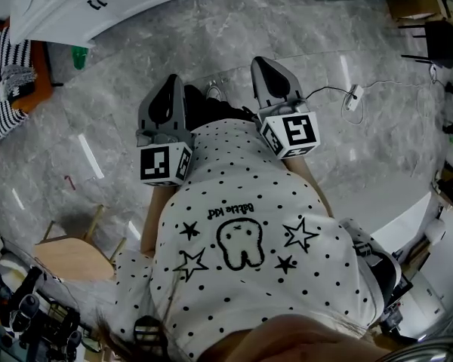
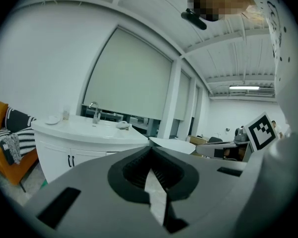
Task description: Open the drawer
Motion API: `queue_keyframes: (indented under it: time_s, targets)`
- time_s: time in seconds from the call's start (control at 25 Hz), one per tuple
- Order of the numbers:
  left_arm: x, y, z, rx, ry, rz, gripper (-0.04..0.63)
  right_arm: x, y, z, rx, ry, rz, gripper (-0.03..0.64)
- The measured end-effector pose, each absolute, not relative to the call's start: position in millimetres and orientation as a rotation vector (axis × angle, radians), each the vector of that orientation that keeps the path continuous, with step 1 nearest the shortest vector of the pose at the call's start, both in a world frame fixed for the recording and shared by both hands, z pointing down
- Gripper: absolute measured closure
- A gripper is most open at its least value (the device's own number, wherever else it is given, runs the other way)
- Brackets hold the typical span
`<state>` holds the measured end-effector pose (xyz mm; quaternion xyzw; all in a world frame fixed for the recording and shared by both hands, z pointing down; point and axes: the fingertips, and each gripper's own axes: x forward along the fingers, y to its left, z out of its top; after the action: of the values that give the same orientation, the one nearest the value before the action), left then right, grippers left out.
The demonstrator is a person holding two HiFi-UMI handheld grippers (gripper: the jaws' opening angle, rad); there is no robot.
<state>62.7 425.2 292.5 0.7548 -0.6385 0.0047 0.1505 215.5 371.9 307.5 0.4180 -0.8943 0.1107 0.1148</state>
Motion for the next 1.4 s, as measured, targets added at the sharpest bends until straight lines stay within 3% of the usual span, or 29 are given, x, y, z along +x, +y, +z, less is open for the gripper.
queue_keyframes:
  time_s: [0.56,1.0,1.4]
  targets:
    - [47,375,313,2.201,-1.716,0.012,0.589,197,338,334,1.265,-2.543,0.368,0.601]
    - [39,327,279,2.284,-1.642,-0.04,0.589,198,300,312,1.395,-2.469,0.328,0.601]
    - [-15,266,264,2.294,-1.631,-0.001,0.589,150,244,293,1.443,-2.456,0.379,0.601]
